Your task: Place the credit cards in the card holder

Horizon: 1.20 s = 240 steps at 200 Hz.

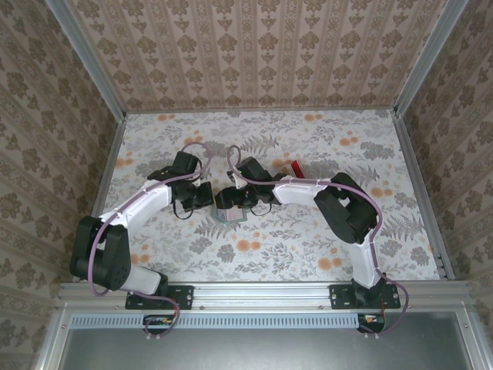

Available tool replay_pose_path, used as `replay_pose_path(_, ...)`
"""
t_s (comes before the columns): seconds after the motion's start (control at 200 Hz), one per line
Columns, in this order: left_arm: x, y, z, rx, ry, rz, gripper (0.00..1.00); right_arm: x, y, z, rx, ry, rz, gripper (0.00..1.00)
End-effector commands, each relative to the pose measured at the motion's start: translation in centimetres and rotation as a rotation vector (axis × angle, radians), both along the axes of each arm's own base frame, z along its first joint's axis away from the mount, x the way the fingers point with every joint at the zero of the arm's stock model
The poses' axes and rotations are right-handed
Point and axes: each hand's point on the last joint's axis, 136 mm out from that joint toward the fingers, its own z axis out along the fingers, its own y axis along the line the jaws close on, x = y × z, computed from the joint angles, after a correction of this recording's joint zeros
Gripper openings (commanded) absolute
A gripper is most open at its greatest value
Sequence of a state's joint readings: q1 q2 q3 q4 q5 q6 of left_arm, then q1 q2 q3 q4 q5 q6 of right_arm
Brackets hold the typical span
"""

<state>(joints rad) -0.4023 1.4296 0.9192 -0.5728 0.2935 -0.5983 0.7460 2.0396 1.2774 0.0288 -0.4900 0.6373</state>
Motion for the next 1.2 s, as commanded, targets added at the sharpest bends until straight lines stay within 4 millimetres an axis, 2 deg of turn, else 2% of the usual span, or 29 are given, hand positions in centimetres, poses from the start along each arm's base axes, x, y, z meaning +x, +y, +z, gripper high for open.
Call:
replay_pose_path(0.0, 0.3, -2.3, 2.0, -0.143, -0.036, -0.030, 0.00, -0.8, 1.5, -0.4, 0.083, 0.011, 0.026, 0.71)
replay_pose_path(0.365, 0.5, -1.7, 2.6, -0.186, -0.052, 0.004, 0.00, -1.9, 2.2, 0.1, 0.138, 0.016, 0.071, 0.73)
replay_pose_path(0.78, 0.4, -1.6, 3.6, -0.203, -0.069, 0.011, 0.00, -1.5, -0.2, -4.3, -0.147, -0.030, -0.005, 0.69)
replay_pose_path(0.995, 0.3, -1.0, 3.3, -0.178, -0.067, 0.018, 0.00, -0.9, -2.6, -4.0, -0.251, -0.094, -0.051, 0.68)
replay_pose_path(1.195, 0.3, -0.4, 2.8, -0.157, -0.060, 0.025, 0.00, -0.2, -4.1, -3.2, -0.265, -0.109, -0.082, 0.68)
